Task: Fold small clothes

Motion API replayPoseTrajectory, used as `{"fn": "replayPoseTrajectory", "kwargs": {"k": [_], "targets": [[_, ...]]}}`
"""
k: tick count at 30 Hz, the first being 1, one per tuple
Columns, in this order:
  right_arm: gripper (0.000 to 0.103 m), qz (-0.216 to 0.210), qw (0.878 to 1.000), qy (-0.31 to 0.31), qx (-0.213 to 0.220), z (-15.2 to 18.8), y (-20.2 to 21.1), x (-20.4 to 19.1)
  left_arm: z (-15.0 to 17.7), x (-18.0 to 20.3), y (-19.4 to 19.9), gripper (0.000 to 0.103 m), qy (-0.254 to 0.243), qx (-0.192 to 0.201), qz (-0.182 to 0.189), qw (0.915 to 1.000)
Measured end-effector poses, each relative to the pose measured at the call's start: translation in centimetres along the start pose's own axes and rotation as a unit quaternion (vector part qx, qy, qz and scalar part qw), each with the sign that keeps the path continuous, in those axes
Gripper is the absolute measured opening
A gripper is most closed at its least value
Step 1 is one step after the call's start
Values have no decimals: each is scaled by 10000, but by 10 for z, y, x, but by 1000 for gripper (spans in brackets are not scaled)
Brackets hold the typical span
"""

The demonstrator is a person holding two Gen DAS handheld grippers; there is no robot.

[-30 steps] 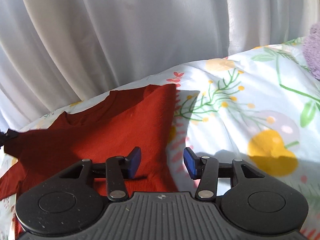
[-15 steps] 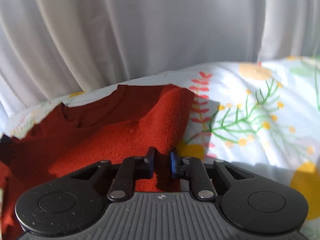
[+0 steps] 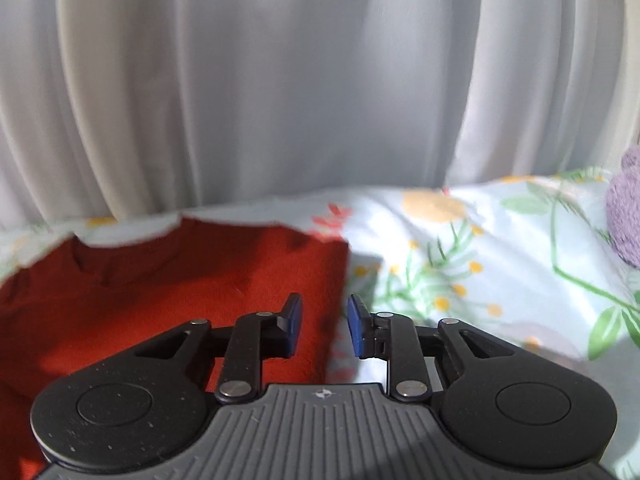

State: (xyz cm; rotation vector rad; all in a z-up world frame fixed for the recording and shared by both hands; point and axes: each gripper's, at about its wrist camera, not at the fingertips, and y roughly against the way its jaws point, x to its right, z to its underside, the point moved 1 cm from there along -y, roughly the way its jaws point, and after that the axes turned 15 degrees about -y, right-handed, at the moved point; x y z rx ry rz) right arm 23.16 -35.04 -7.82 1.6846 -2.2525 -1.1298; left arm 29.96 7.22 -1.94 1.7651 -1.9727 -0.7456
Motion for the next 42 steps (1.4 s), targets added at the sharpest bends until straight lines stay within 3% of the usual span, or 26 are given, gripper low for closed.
{"fn": "replayPoseTrajectory", "kwargs": {"k": [2, 4, 6, 7, 9, 11, 15, 17, 19, 22, 27, 31, 34, 36, 39, 40, 42], "targets": [[35, -697, 9969, -336, -161, 0, 4, -9, 1, 16, 1, 90, 188, 128, 404, 9989], [39, -1538, 9814, -846, -774, 9, -4, -21, 7, 35, -12, 93, 236, 8, 766, 9968], [39, -2095, 9612, -1217, -1323, 26, -18, -35, 17, 50, -29, 93, 202, -280, 727, 9968], [39, -2213, 9567, -1256, -1412, 35, -24, -41, 21, 53, -35, 93, 167, -419, 602, 9972], [39, -2002, 9630, -1145, -1396, 47, -33, -44, 28, 52, -43, 93, 182, -583, 412, 9973], [34, -1958, 9686, -1078, -1087, 51, -32, -29, 30, 49, -40, 93, 197, -494, 348, 9980], [33, -1201, 9881, -823, -499, 40, -21, 12, 31, 52, -40, 93, 103, -552, 324, 9979], [16, -1073, 9901, -752, -501, 36, -17, 25, 33, 55, -38, 94, -39, -559, 254, 9981], [16, -988, 9917, -612, -555, 36, -13, 22, 34, 58, -37, 94, -191, -587, 206, 9979], [19, -595, 9967, 287, -478, 43, -13, -7, 35, 59, -35, 94, -290, -601, 198, 9976], [24, -77, 9888, 1488, -130, 65, -10, -33, 34, 60, -34, 94, -292, -613, 186, 9975], [25, 175, 9792, 2021, 22, 73, -11, -41, 36, 59, -32, 94, -348, -629, 177, 9973], [25, 425, 9657, 2556, 161, 79, -8, -47, 38, 51, -24, 94, -320, -604, 206, 9974], [25, 533, 9611, 2705, 142, 78, -6, -49, 40, 36, -13, 94, -50, -588, 171, 9981], [25, 747, 9623, 2614, -14, 71, -1, -46, 50, -15, 12, 94, 904, -494, -9, 9947], [25, 781, 9663, 2452, -102, 68, 3, -44, 56, -40, 23, 95, 1370, -411, -171, 9896], [25, 475, 9795, 1942, -255, 60, 18, -35, 74, -92, 45, 96, 2336, -148, -592, 9704]]}}
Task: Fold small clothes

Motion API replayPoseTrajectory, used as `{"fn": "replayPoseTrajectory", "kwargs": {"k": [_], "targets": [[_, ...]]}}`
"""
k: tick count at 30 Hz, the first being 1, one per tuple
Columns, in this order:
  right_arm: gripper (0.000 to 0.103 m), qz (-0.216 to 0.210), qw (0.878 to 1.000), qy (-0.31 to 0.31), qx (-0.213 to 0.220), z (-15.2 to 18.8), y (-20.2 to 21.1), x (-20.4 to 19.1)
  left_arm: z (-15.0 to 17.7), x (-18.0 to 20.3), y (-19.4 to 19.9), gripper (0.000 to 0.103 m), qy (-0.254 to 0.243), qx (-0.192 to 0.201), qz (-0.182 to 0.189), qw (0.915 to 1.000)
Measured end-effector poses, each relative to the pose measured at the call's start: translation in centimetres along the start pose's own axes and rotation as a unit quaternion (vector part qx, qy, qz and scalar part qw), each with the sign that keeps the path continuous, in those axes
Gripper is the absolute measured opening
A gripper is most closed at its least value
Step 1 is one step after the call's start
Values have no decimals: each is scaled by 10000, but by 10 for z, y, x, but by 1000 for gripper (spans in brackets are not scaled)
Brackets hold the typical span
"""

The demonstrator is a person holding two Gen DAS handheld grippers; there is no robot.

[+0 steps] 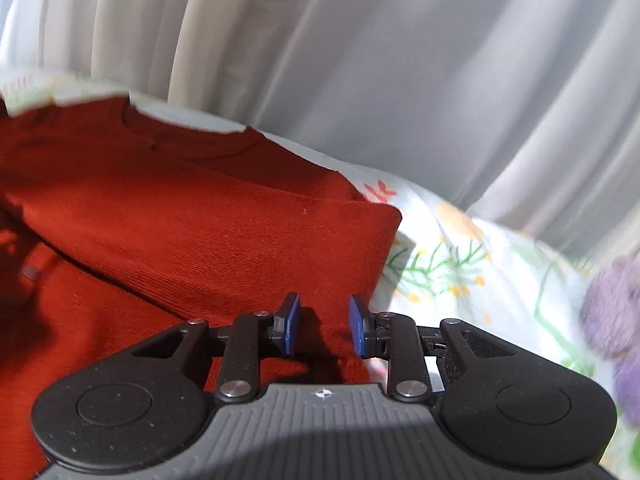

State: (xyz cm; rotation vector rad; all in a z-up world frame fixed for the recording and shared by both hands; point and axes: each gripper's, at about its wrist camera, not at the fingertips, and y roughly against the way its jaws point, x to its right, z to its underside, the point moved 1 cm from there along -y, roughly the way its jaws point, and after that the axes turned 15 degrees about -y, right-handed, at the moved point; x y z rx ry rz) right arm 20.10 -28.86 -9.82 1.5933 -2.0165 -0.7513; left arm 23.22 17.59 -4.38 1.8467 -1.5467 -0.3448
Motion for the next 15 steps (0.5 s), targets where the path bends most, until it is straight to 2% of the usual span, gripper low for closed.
{"fn": "replayPoseTrajectory", "kwargs": {"k": [2, 5, 6, 7, 9, 10, 14, 15], "targets": [[27, -576, 9966, -590, -64, -1, 20, 13, -5, -62, 11, 96, 1072, 262, -413, 9930], [29, -1090, 9868, -1187, -142, 1, 40, 22, -3, -138, 18, 89, 2364, 409, -708, 9682], [29, -1211, 9839, -1298, -189, 2, 44, 22, -2, -160, 20, 79, 2695, 485, -755, 9588], [29, -1325, 9811, -1388, -249, 3, 46, 22, 0, -175, 21, 71, 2936, 513, -842, 9508], [29, -1511, 9758, -1534, -384, 5, 49, 20, 6, -203, 22, 64, 3406, 570, -1011, 9330], [29, -1593, 9735, -1584, -430, 5, 49, 18, 9, -211, 23, 58, 3533, 682, -971, 9279], [29, -1769, 9689, -1663, -481, 4, 51, 9, 6, -235, 17, 53, 3845, 861, -846, 9152], [29, -1783, 9684, -1676, -486, 3, 52, 7, 6, -239, 15, 44, 3911, 875, -793, 9128]]}}
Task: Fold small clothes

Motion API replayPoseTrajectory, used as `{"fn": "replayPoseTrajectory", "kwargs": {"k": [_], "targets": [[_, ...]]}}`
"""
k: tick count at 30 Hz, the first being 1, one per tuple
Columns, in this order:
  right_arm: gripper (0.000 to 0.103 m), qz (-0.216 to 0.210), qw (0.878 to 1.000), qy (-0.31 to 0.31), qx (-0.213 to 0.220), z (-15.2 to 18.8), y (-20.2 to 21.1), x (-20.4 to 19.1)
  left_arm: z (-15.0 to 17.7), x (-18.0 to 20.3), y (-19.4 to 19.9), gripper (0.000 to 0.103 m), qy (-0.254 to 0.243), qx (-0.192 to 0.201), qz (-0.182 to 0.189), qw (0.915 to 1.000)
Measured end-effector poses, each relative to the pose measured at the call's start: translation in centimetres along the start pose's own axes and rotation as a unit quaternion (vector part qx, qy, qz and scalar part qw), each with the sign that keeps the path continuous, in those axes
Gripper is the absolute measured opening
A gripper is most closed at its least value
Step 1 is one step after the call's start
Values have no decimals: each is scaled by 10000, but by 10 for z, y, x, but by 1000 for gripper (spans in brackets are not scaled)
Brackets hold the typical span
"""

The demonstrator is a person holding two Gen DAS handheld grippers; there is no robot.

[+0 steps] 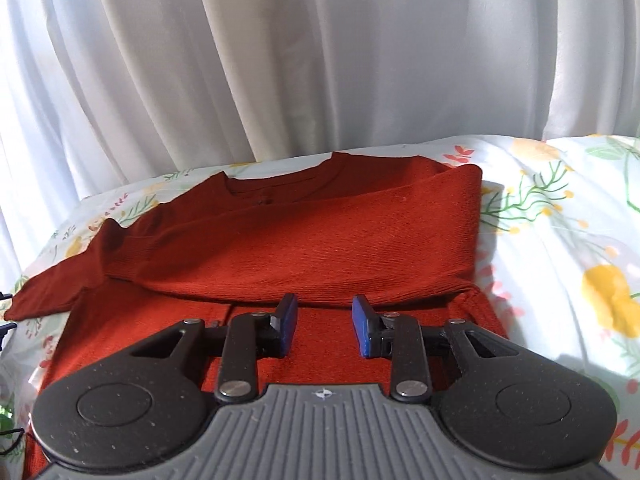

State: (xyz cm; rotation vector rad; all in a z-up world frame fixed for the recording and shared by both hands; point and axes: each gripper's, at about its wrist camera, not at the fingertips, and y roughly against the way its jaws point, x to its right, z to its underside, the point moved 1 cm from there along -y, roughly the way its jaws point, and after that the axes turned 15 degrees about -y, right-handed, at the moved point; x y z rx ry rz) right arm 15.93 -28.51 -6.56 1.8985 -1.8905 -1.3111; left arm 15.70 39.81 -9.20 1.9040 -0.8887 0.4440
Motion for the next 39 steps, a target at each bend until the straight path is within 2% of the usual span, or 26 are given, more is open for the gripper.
{"fn": "replayPoseTrajectory", "kwargs": {"k": [3, 4, 8, 10, 12, 14, 16, 17, 18, 19, 21, 23, 24, 26, 27, 29, 30, 31, 32, 33, 34, 35, 37, 39], "targets": [[29, -56, 10000, -22, -26, 0, -2, -3, -5, -14, -7, 13, 383, -58, 2, 9992], [29, -75, 10000, -39, -35, 0, -3, -4, -5, -18, -10, 10, 458, -88, 4, 9989], [29, -143, 9998, -123, -56, 0, -1, -5, -6, -28, -11, 8, 664, -70, 183, 9976], [29, -159, 9998, -121, -43, 1, 1, -5, -6, -20, -7, 8, 408, 9, 137, 9991], [29, -197, 9997, -158, -10, 0, 3, -3, -5, -2, 0, 8, 6, 122, 254, 9996], [29, -252, 9994, -250, 59, 0, 6, -1, -3, 25, 11, 8, -483, 224, 539, 9971], [29, -331, 9990, -297, 107, -1, 10, 0, 9, 67, 27, 8, -1137, 197, 984, 9884], [29, -361, 9988, -311, 135, -1, 11, 0, 20, 91, 37, 8, -1509, 169, 1276, 9801], [30, -397, 9986, -326, 153, -1, 12, 1, 35, 118, 48, 8, -1942, 89, 1626, 9674], [30, -429, 9983, -363, 155, -2, 13, 1, 53, 145, 58, 8, -2396, -28, 1992, 9502], [30, -489, 9977, -441, 133, -3, 13, 1, 99, 193, 80, 9, -3298, -301, 2663, 9052], [30, -628, 9967, -505, 128, -4, 14, -1, 151, 225, 95, 10, -3995, -714, 3143, 8582], [30, -690, 9962, -513, 111, -4, 14, -2, 178, 234, 98, 15, -4177, -971, 3258, 8426], [30, -805, 9954, -525, 61, -6, 13, -5, 230, 243, 93, 34, -4500, -1601, 3249, 8163], [30, -867, 9948, -532, 11, -8, 11, -6, 252, 242, 89, 39, -4591, -1873, 3140, 8096], [30, -961, 9935, -589, -147, -11, 4, -9, 280, 229, 81, 43, -4433, -2280, 2888, 8174], [30, -1015, 9925, -636, -229, -14, -2, -10, 287, 220, 77, 51, -4289, -2475, 2757, 8239], [30, -1063, 9915, -692, -305, -17, -8, -11, 290, 210, 74, 59, -4138, -2588, 2595, 8333], [30, -1090, 9903, -763, -393, -20, -15, -12, 287, 201, 71, 63, -3999, -2623, 2411, 8445], [30, -1134, 9885, -858, -509, -23, -23, -13, 285, 194, 70, 72, -3949, -2611, 2245, 8517], [31, -1214, 9857, -979, -634, -27, -32, -13, 279, 188, 68, 77, -3969, -2554, 2083, 8567], [33, -1307, 9820, -1129, -762, -30, -42, -13, 272, 184, 67, 78, -4003, -2447, 1974, 8608], [34, -1430, 9754, -1358, -980, -37, -64, -15, 258, 180, 66, 87, -4055, -2250, 1793, 8676], [34, -1489, 9694, -1531, -1214, -42, -91, -19, 247, 178, 66, 87, -4069, -2105, 1606, 8742]]}}
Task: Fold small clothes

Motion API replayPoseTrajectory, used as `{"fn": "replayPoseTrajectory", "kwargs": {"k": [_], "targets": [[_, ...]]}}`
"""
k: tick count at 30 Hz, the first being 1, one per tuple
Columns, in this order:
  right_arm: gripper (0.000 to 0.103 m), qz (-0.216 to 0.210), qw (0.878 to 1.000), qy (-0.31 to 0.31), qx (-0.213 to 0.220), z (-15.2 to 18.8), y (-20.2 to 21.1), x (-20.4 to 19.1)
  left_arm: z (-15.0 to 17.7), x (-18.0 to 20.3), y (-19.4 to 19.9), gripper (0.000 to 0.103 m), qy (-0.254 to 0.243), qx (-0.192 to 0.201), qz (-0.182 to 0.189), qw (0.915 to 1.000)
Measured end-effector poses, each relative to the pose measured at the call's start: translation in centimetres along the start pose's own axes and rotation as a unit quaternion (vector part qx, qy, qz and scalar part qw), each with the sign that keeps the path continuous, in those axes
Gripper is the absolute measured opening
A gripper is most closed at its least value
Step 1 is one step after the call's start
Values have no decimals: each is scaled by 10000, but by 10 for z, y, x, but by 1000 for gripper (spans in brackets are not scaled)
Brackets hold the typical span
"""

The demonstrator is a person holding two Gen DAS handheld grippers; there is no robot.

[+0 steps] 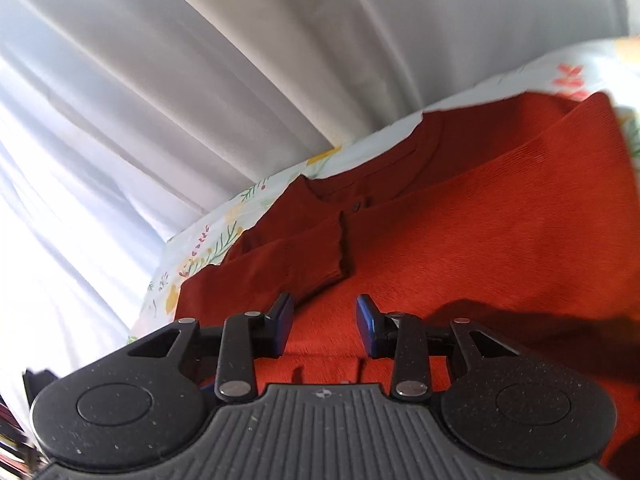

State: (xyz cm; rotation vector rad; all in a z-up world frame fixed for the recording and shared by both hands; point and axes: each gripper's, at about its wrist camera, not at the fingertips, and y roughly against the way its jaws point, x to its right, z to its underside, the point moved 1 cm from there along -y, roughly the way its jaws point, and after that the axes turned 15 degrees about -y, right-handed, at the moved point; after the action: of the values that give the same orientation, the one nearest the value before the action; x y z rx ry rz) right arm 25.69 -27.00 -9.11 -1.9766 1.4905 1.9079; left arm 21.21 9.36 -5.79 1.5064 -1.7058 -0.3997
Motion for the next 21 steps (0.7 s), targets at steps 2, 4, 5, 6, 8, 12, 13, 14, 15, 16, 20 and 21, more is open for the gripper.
{"fn": "replayPoseTrajectory", "kwargs": {"k": [2, 4, 5, 6, 8, 12, 13, 14, 15, 16, 20, 21], "targets": [[34, -53, 9994, -287, -193, -10, -24, 1, -2, -7, 3, 87, 102, 51, -79, 9999], [34, -69, 9981, -533, -305, -16, -42, 2, -3, -14, 3, 88, 245, 76, -82, 9996], [34, -39, 9975, -621, -344, -17, -50, 2, -2, -17, 2, 88, 293, 80, -93, 9995], [34, -15, 9969, -691, -388, -17, -55, 3, -2, -19, 1, 88, 330, 77, -104, 9994], [29, 35, 9958, -776, -477, -15, -68, 3, -3, -21, -3, 88, 337, 109, -81, 9993], [6, 120, 9966, -709, -408, -13, -82, -3, -3, -22, 0, 88, 286, 135, -102, 9994], [6, 192, 9974, -613, -321, -13, -82, -6, -5, -22, 1, 88, 271, 174, -108, 9994], [5, 194, 9989, -412, -142, -12, -76, -12, -6, -21, 3, 88, 243, 203, -125, 9994], [5, 110, 9997, -202, 50, -10, -65, -18, -7, -20, 3, 88, 208, 234, -145, 9994], [5, -80, 9992, 46, 392, -8, -52, -23, -9, -19, 3, 88, 181, 262, -158, 9994], [5, 279, 9849, 917, 1442, 7, 11, -22, -11, -19, -2, 88, 146, 214, -158, 9995], [5, 494, 9798, 1075, 1615, 10, 23, -16, -12, -18, -4, 88, 148, 177, -138, 9996]]}}
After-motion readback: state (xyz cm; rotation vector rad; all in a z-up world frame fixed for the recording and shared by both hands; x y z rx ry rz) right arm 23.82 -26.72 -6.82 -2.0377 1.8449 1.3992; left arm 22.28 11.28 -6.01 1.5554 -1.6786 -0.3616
